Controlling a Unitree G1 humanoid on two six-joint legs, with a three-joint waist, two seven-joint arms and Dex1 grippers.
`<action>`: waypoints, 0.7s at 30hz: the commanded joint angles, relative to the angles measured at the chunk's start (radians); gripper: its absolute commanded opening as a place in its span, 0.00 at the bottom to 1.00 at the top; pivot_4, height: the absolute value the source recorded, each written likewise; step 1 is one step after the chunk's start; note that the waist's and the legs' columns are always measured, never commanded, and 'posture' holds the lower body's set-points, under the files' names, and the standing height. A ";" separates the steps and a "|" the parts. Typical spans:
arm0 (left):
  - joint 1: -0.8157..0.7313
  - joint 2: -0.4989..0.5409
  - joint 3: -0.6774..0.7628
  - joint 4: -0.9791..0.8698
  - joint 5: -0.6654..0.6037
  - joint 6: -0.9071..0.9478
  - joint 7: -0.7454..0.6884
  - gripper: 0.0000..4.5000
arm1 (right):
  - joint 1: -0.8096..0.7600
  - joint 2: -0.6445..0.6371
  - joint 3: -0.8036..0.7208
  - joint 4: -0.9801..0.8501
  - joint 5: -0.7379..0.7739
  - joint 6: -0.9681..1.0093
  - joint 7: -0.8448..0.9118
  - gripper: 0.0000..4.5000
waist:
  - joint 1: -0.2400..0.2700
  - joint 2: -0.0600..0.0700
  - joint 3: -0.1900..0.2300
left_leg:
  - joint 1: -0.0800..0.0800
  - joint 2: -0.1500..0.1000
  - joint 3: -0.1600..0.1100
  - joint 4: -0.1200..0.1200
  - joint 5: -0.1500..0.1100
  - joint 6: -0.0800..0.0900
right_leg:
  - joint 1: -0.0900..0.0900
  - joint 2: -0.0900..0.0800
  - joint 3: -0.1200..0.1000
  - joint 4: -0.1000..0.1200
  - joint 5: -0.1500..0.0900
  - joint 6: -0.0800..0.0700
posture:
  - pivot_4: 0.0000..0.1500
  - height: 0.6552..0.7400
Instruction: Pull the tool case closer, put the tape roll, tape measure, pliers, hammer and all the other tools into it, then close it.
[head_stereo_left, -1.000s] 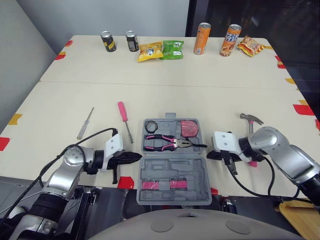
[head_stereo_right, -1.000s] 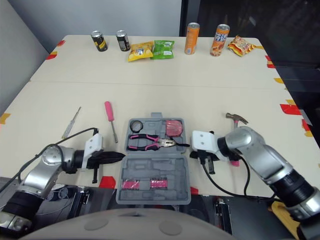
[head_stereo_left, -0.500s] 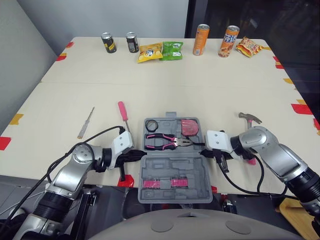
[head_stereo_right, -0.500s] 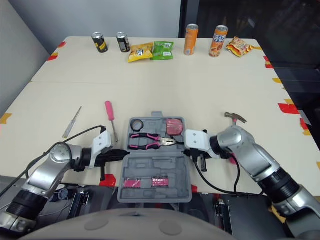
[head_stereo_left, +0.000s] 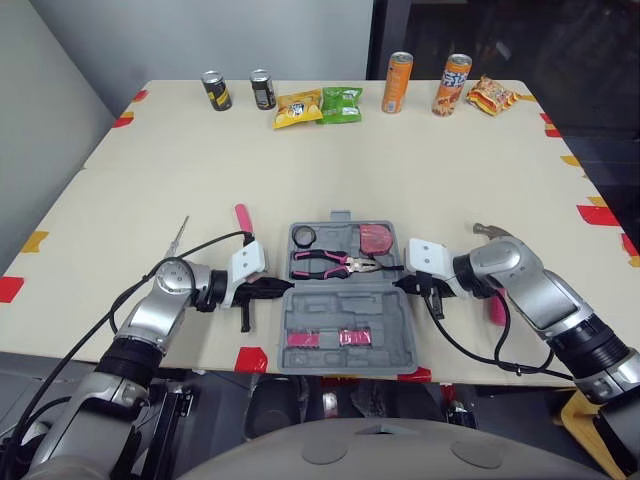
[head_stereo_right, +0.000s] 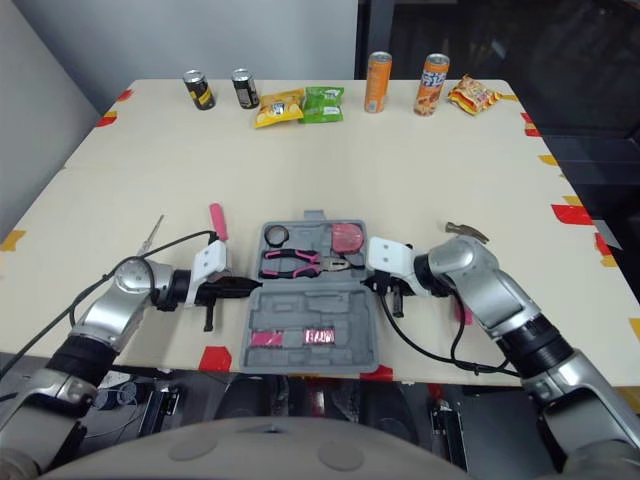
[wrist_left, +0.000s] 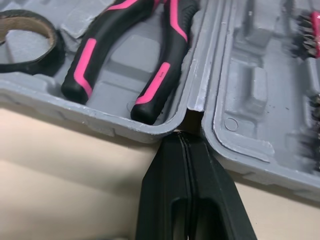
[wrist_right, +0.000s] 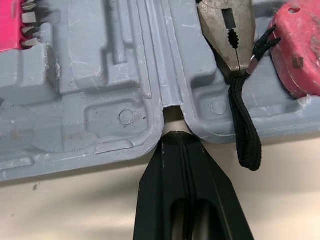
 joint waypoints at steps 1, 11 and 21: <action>-0.048 -0.003 0.007 0.009 0.028 0.035 0.046 0.01 | -0.023 0.039 0.019 0.018 -0.010 0.004 -0.025 0.00 | -0.006 0.000 0.001 | 0.000 0.000 0.000 0.000 0.000 0.000 | 0.000 0.000 0.000 0.000 0.000 0.000 | 1.00 1.00; -0.085 -0.006 -0.001 -0.041 0.042 0.114 0.055 0.01 | -0.065 0.080 0.014 0.087 -0.032 -0.021 -0.044 0.00 | -0.015 -0.002 0.005 | -0.001 0.001 0.000 -0.002 0.000 0.000 | -0.001 0.001 0.000 -0.001 0.000 0.000 | 1.00 1.00; -0.095 -0.007 -0.005 -0.069 0.053 0.152 0.060 0.01 | -0.069 0.097 0.009 0.106 -0.044 -0.033 -0.047 0.00 | -0.015 -0.002 0.008 | -0.001 0.001 0.001 -0.005 0.000 -0.001 | -0.002 0.001 0.000 -0.004 0.000 0.000 | 1.00 1.00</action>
